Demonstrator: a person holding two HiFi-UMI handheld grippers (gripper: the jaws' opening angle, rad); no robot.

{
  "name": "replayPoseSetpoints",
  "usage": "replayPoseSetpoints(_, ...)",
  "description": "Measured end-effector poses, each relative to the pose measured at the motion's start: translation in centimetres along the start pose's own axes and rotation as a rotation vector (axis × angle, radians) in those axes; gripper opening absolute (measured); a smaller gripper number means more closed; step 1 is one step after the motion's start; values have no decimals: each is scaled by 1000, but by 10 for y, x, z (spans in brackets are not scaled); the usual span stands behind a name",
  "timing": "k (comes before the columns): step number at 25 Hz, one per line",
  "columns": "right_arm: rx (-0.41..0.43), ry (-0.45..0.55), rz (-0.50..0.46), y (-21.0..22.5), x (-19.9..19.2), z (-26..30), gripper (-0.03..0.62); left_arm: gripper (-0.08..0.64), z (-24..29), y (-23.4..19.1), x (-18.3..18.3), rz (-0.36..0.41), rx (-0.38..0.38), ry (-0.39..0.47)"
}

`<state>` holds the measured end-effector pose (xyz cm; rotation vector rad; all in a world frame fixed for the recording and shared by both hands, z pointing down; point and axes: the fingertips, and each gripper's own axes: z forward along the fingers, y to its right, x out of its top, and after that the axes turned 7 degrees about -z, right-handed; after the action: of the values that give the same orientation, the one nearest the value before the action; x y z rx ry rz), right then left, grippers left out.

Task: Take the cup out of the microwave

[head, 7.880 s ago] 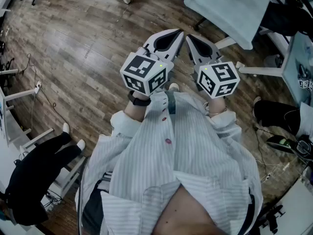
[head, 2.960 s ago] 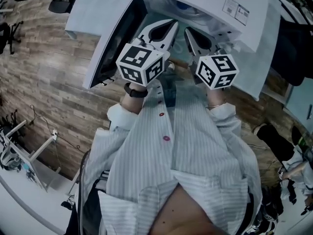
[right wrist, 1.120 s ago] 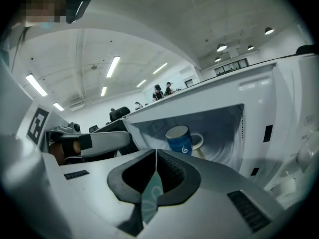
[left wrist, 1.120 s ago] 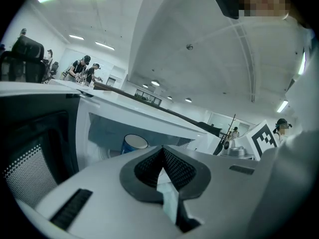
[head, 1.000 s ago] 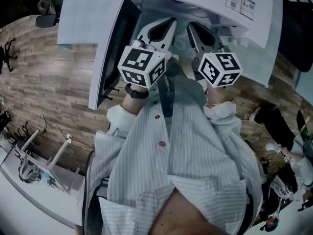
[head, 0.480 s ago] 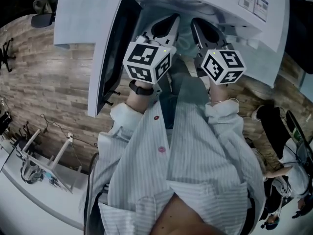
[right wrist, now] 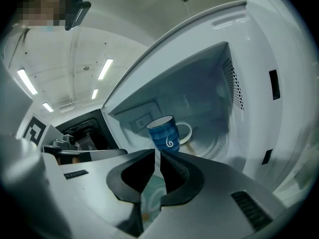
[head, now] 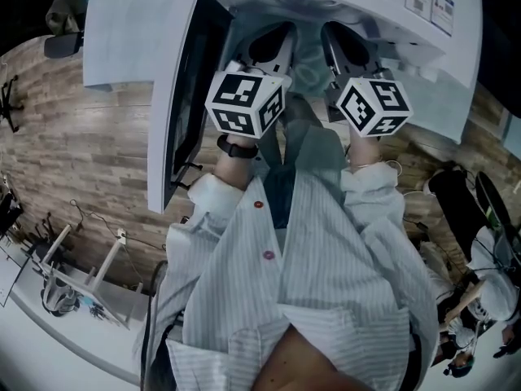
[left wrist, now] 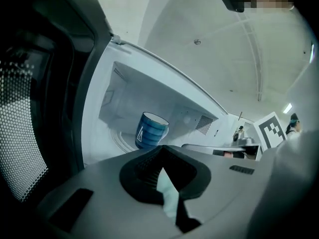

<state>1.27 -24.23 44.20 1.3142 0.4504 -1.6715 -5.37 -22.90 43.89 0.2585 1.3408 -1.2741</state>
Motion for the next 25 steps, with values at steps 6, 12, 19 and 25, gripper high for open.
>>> replayPoseSetpoints(6, -23, 17, 0, 3, -5, 5, 39, 8, 6, -3, -12, 3, -20, -27)
replayPoseSetpoints(12, -33, 41, 5, 2, -6, 15, 132, 8, 11, -11, -20, -2, -29, -40)
replayPoseSetpoints(19, -62, 69, -38, 1, 0, 30, 200, 8, 16, -20, -26, 4, -30, -57)
replayPoseSetpoints(25, -92, 82, -71, 2, 4, 45, 254, 8, 19, -25, -30, 10, -31, -68)
